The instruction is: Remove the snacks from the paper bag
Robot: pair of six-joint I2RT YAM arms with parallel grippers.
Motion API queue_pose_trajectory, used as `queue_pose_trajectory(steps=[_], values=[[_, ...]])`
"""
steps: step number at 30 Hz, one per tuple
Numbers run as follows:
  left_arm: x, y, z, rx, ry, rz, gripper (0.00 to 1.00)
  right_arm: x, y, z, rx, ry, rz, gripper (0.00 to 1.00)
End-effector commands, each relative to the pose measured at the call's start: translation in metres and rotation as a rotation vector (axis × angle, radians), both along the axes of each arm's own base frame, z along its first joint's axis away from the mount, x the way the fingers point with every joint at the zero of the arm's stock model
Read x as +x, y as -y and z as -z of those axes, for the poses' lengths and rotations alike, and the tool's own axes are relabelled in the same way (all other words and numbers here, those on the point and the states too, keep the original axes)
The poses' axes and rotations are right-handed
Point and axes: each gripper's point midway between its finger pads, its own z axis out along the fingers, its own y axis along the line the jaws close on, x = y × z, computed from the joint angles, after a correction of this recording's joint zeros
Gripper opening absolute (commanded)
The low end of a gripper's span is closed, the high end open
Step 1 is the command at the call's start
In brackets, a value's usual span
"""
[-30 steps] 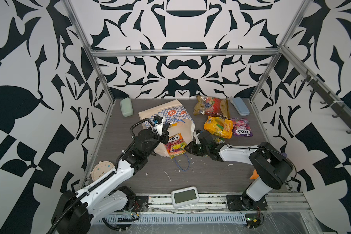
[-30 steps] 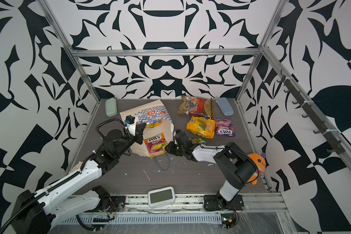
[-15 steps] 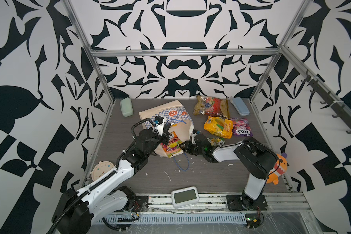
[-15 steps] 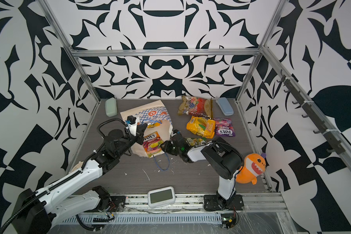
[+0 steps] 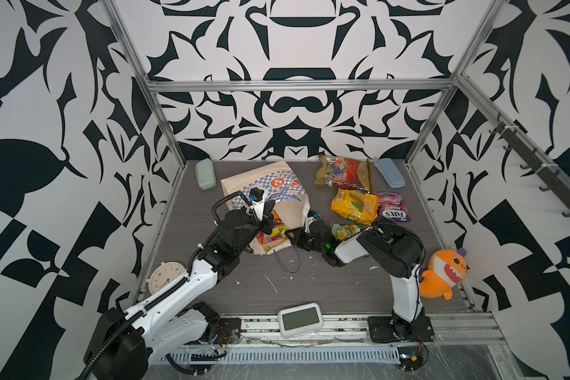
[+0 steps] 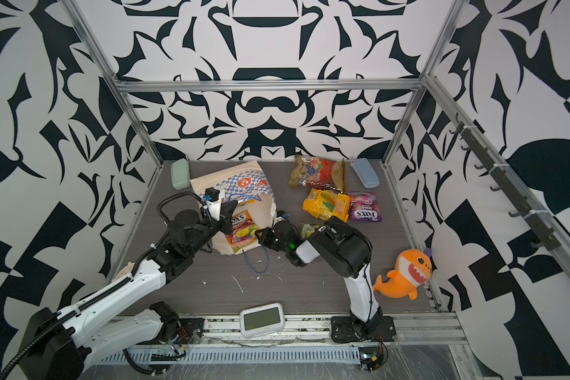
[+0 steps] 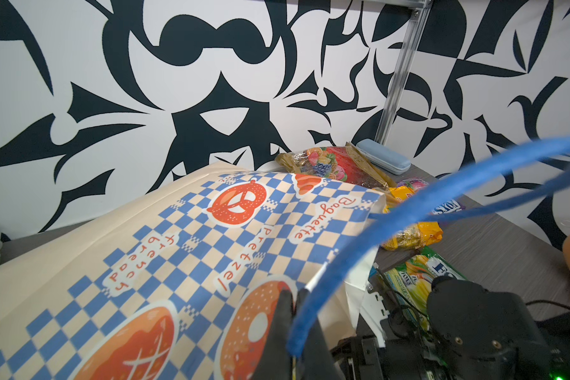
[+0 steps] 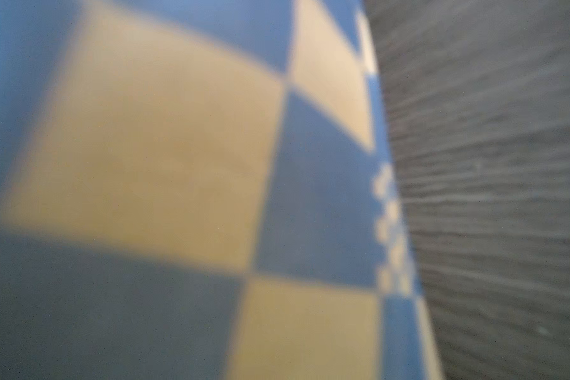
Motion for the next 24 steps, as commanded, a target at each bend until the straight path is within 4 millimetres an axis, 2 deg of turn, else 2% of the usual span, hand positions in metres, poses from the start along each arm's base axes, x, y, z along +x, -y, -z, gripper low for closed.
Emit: queue_pose_trajectory(steps=[1,7,13,18,24], values=[[-0.006,0.001,-0.015,-0.049,0.03,0.021,0.0,0.014,0.0,-0.03,0.055,0.092,0.06,0.03],[-0.007,-0.003,-0.012,-0.045,0.028,0.007,0.0,0.007,-0.007,-0.074,0.136,0.173,0.004,0.0],[-0.004,-0.011,-0.008,-0.025,0.03,-0.039,0.0,-0.017,0.005,-0.109,0.112,0.209,-0.062,0.0],[-0.002,-0.015,-0.006,-0.007,0.034,-0.062,0.0,-0.04,0.026,-0.138,0.02,0.235,-0.116,0.0],[0.001,-0.018,-0.01,-0.005,0.048,-0.086,0.0,-0.06,0.049,-0.192,0.001,0.277,-0.228,0.0]])
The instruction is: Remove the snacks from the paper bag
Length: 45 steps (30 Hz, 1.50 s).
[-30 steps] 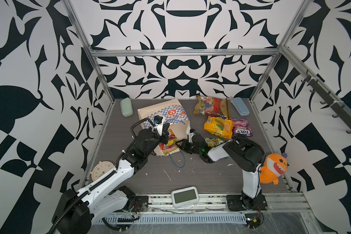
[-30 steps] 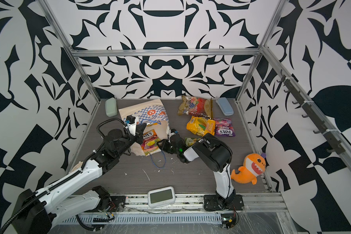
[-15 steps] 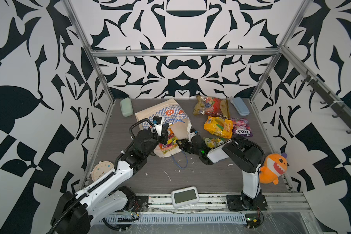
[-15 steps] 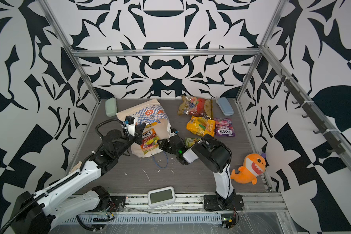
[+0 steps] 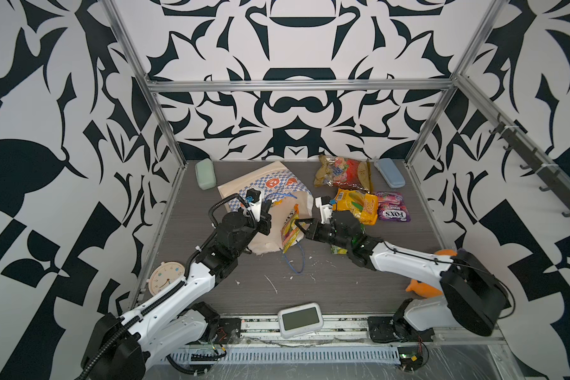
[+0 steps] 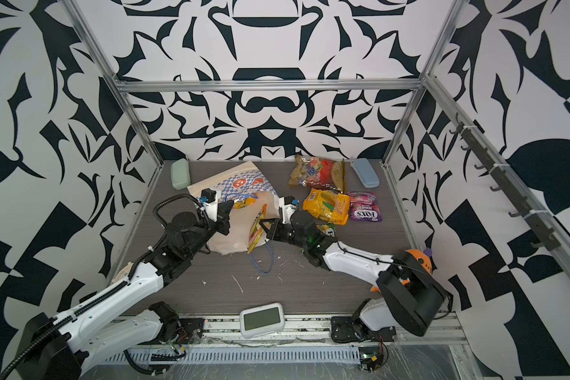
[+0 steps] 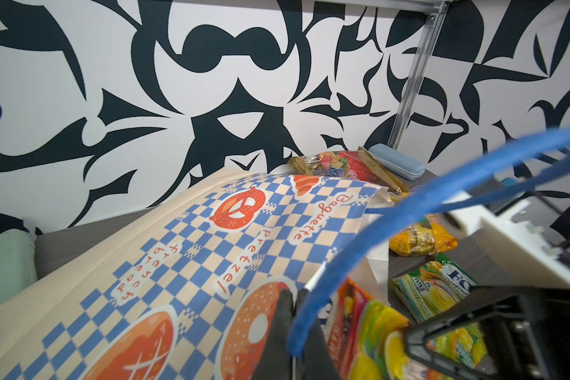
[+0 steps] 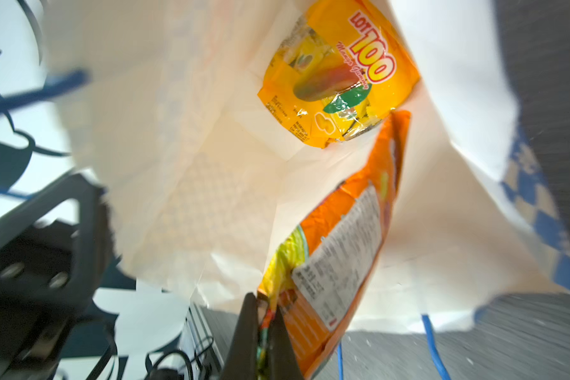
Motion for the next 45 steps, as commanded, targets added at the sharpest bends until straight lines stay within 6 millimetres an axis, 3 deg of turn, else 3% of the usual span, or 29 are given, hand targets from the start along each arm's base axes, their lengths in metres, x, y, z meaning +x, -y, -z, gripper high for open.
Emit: queue_pose_trajectory(steps=[1,8,17,25,29,36,45], values=[[0.0,-0.005,-0.008,-0.011,0.031,-0.025,0.0,-0.013,0.01,-0.042,-0.023,0.063,-0.103,0.0],[0.001,-0.01,-0.013,-0.016,0.046,-0.051,0.0,-0.026,0.05,-0.114,-0.023,0.144,-0.122,0.0],[0.0,-0.012,-0.016,-0.019,0.054,-0.053,0.0,-0.006,0.115,-0.15,-0.074,0.131,0.072,0.0],[-0.003,-0.014,-0.019,-0.028,0.065,-0.056,0.0,0.015,0.152,-0.19,-0.125,0.215,0.2,0.0],[-0.003,-0.013,-0.019,-0.026,0.071,-0.051,0.0,0.041,0.146,-0.179,-0.127,0.189,0.197,0.0],[-0.007,-0.013,-0.024,-0.035,0.08,-0.036,0.0,0.113,0.131,-0.139,-0.124,0.167,0.225,0.0],[-0.013,-0.014,-0.028,-0.041,0.079,-0.018,0.0,0.186,0.081,-0.09,-0.012,0.133,0.067,0.0]])
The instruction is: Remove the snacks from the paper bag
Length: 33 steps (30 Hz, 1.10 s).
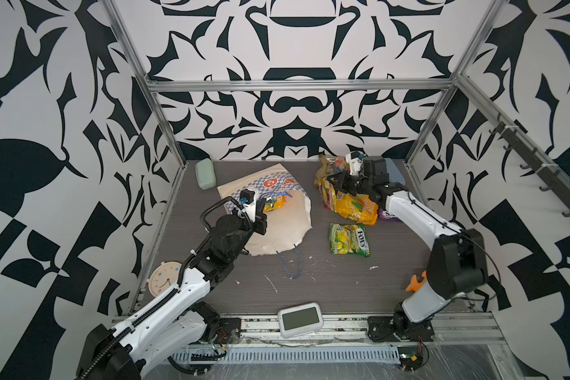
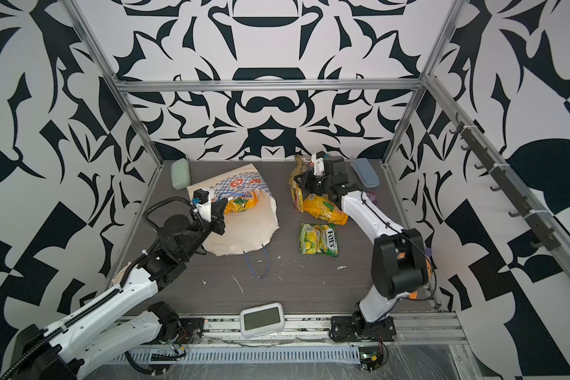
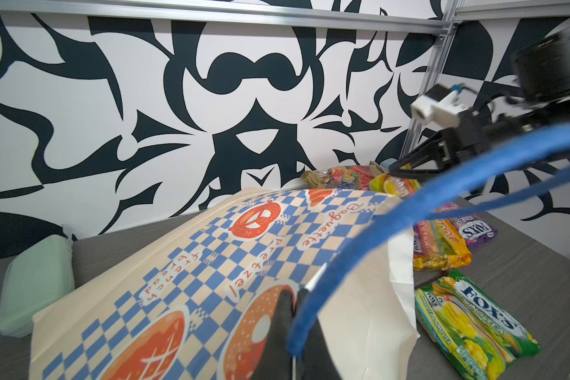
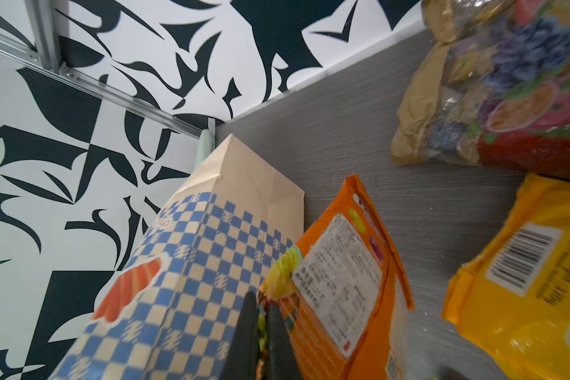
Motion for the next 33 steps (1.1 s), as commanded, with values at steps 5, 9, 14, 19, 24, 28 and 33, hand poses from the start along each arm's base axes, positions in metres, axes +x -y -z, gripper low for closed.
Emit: queue_pose_trajectory(steps=[5,9,14,19,24,28,33], values=[[-0.005,0.002,-0.01,-0.034,0.029,0.029,0.0,0.034,-0.059,-0.059,0.239,0.173,-0.206,0.0],[-0.005,0.005,-0.011,-0.04,0.027,0.041,0.0,0.051,-0.062,-0.029,0.228,0.111,-0.212,0.0],[-0.004,0.006,-0.011,-0.04,0.027,0.041,0.0,0.067,-0.048,0.045,0.061,-0.087,-0.155,0.0],[-0.004,0.006,-0.012,-0.031,0.027,0.041,0.0,0.075,-0.028,0.074,-0.177,-0.105,-0.146,0.0],[-0.005,0.006,-0.013,-0.028,0.033,0.042,0.0,0.078,-0.014,0.086,-0.365,-0.108,-0.208,0.0],[-0.005,0.006,-0.012,-0.027,0.027,0.045,0.0,0.084,0.0,0.086,-0.488,-0.102,-0.204,0.17],[-0.004,0.007,-0.011,-0.023,0.022,0.046,0.0,0.083,0.008,0.044,-0.503,-0.03,-0.153,0.42]])
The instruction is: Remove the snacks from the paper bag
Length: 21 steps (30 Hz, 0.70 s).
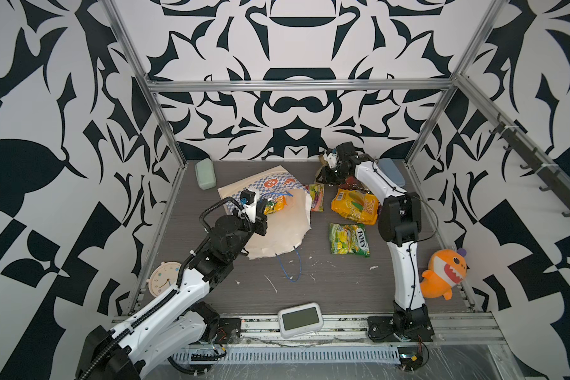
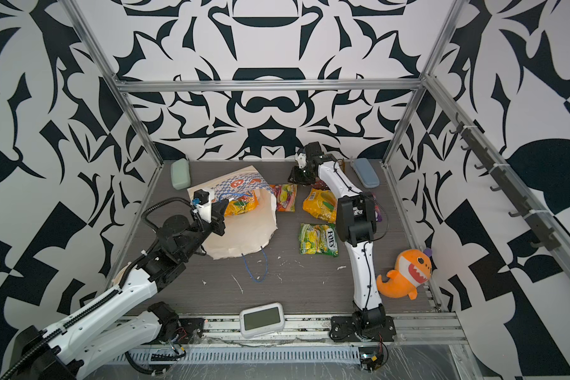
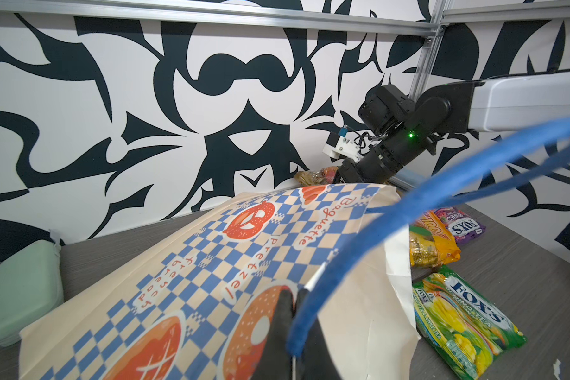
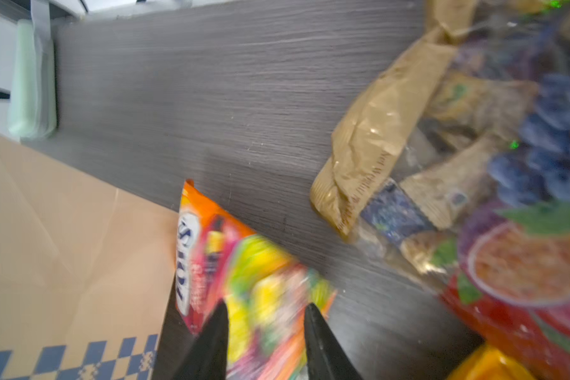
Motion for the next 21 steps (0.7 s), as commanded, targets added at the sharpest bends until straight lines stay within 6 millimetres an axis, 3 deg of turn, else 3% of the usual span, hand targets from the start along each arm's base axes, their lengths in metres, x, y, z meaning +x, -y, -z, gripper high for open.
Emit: queue_pose_trajectory(steps=[1,3,6,7,10,14,17,19,21], values=[[-0.001,0.004,-0.01,-0.019,0.017,0.02,0.0,-0.01,0.008,-0.07,-0.021,0.123,0.006,0.42],[0.0,0.005,-0.009,-0.018,0.009,0.023,0.0,-0.024,0.003,-0.106,0.039,0.194,0.033,0.42],[0.003,0.01,-0.006,-0.009,-0.015,0.033,0.0,-0.065,-0.012,-0.156,0.162,0.364,0.057,0.4],[0.003,0.01,-0.006,-0.011,-0.017,0.034,0.0,-0.086,-0.02,-0.168,0.193,0.432,0.054,0.39],[0.004,0.009,-0.007,-0.018,-0.013,0.023,0.0,-0.154,-0.045,-0.182,0.254,0.632,0.044,0.33],[0.003,0.01,-0.009,-0.018,-0.015,0.034,0.0,-0.231,-0.086,-0.156,0.358,0.806,-0.035,0.33],[0.003,0.012,-0.01,-0.018,-0.02,0.04,0.0,-0.271,-0.12,-0.138,0.406,0.869,-0.144,0.33],[0.003,0.013,-0.01,-0.021,-0.024,0.045,0.0,-0.286,-0.148,-0.12,0.378,0.875,-0.226,0.32],[0.002,0.014,-0.011,-0.027,-0.025,0.053,0.0,-0.282,-0.171,-0.097,0.307,0.855,-0.254,0.34]])
